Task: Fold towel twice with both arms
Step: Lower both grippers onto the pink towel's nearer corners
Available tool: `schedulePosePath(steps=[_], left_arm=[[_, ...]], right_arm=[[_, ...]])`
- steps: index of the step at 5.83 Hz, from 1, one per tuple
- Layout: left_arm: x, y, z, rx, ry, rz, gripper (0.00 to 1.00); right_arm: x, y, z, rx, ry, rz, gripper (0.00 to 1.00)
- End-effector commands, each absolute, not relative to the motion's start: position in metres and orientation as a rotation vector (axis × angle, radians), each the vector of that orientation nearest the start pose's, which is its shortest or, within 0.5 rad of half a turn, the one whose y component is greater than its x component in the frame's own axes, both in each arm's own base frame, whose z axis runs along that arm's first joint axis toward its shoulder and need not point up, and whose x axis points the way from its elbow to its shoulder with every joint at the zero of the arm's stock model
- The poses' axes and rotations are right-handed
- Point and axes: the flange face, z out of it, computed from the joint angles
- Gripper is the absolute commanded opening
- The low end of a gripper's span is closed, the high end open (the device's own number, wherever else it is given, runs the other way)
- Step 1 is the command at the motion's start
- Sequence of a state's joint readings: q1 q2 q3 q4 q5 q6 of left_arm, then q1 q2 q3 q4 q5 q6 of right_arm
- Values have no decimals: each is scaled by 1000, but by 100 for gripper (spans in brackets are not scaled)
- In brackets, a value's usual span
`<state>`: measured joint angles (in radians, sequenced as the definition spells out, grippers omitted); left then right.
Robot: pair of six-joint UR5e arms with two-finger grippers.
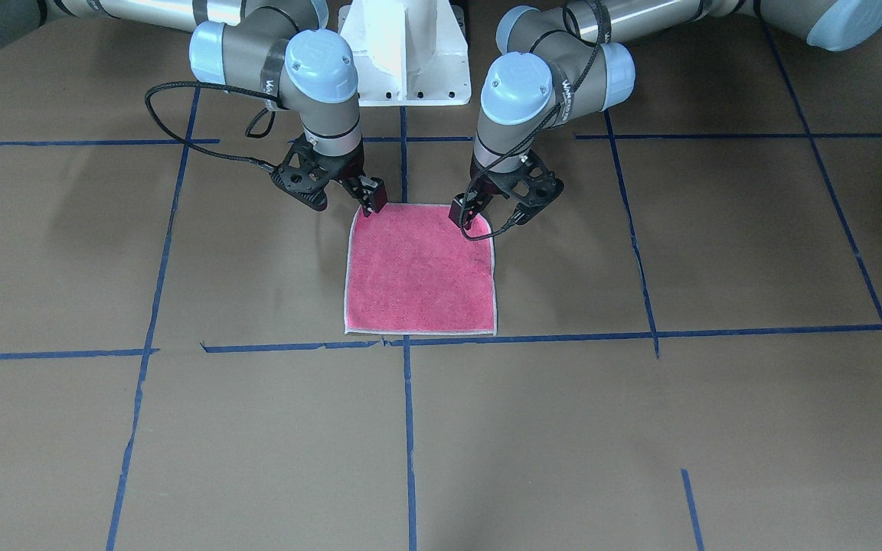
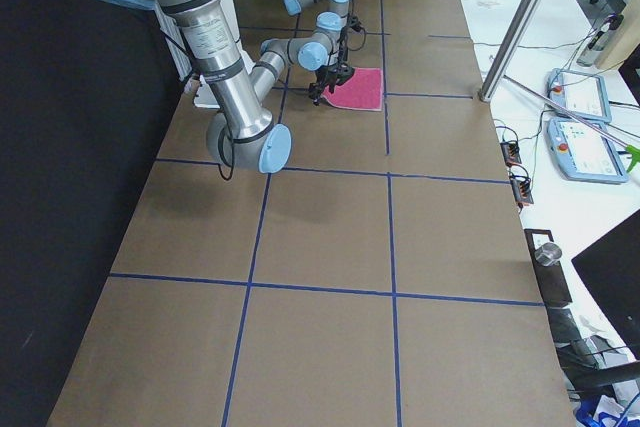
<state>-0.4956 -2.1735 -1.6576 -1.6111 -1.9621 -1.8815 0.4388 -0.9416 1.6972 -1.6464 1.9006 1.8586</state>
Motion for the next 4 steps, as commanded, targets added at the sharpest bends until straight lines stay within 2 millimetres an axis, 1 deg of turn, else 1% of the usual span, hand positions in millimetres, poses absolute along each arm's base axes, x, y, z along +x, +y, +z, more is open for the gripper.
schedulePosePath(steps=[1,2,3,4], left_arm=[[553,-405,268,-307,771,-606,97],[557,-401,268,-310,772,-599,88],[559,-398,267,-312,775,-592,77],[559,-398,265,-312,777,-591,62]], right_arm=[[-566,-377,246,-269,-708,580,100],[-566,-377,245,-270,-710,583,100],[-566,-377,244,-270,-712,583,100],[-565,-377,242,-270,-715,584,100]])
